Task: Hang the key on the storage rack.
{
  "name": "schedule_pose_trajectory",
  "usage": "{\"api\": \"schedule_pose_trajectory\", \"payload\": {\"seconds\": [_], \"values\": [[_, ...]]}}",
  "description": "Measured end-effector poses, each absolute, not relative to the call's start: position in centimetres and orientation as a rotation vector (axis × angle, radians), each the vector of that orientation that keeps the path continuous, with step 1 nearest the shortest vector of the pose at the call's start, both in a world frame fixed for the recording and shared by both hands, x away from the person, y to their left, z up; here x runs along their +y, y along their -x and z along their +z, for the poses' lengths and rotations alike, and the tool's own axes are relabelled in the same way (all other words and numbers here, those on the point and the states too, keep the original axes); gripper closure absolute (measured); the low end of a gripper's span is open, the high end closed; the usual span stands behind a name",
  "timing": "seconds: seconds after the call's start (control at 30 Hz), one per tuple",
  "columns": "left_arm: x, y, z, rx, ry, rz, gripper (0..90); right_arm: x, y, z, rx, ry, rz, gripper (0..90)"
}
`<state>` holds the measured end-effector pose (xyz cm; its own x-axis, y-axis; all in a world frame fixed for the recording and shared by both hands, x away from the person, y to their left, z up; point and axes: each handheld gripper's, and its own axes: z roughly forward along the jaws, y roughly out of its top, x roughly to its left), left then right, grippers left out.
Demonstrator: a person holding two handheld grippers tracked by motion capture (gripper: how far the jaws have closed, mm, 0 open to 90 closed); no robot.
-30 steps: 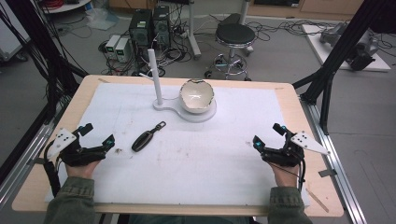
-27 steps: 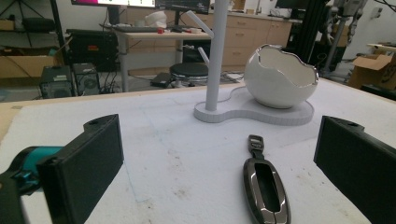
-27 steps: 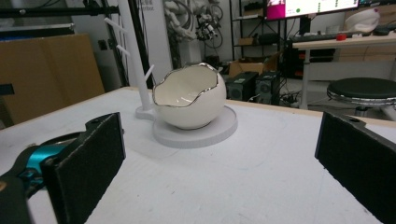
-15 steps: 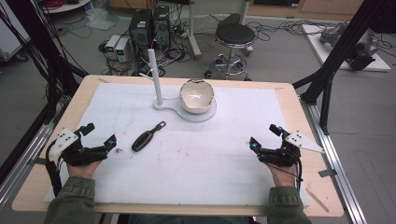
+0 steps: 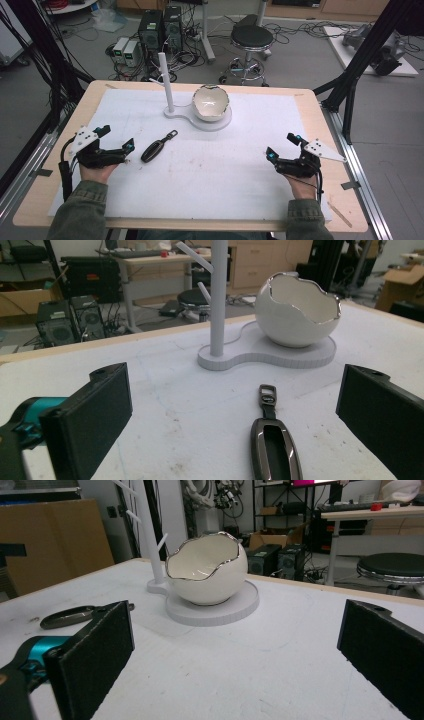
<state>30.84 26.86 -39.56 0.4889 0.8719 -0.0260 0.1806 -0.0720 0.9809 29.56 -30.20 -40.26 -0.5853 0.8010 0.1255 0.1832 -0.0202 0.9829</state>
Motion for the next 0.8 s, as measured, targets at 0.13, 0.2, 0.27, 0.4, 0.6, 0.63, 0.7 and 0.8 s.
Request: {"api": "schedule_pose_trajectory", "payload": {"seconds": [0.13,0.2,0.27,0.4,0.6,0.63,0.7,0.8], "values": [[26.2,-31.5,-39.4,0.942,-1.596,0.738,1.9,-30.5,-29.5,-40.2,1.750,-1.042,1.670,0.7],[26.0,-31.8,-39.4,0.947,-1.609,0.728,1.9,-30.7,-29.6,-40.2,1.740,-1.054,1.685,0.7],[25.7,-32.2,-39.3,0.959,-1.634,0.721,1.9,-30.8,-29.7,-40.2,1.735,-1.055,1.688,0.7],[24.9,-32.8,-38.7,0.960,-1.681,0.713,1.9,-30.7,-29.7,-40.2,1.740,-1.064,1.684,0.7],[23.6,-34.4,-38.0,0.990,-1.759,0.661,1.9,-30.7,-29.8,-40.3,1.751,-1.059,1.672,0.7],[23.3,-34.7,-38.0,0.995,-1.775,0.648,1.9,-30.6,-29.8,-40.4,1.753,-1.063,1.671,0.7],[22.9,-35.0,-37.8,0.985,-1.806,0.663,1.9,-30.4,-29.9,-40.4,1.764,-1.056,1.658,0.7],[22.4,-35.5,-37.5,0.976,-1.828,0.631,1.9,-30.4,-29.9,-40.4,1.767,-1.058,1.657,0.7]]}}
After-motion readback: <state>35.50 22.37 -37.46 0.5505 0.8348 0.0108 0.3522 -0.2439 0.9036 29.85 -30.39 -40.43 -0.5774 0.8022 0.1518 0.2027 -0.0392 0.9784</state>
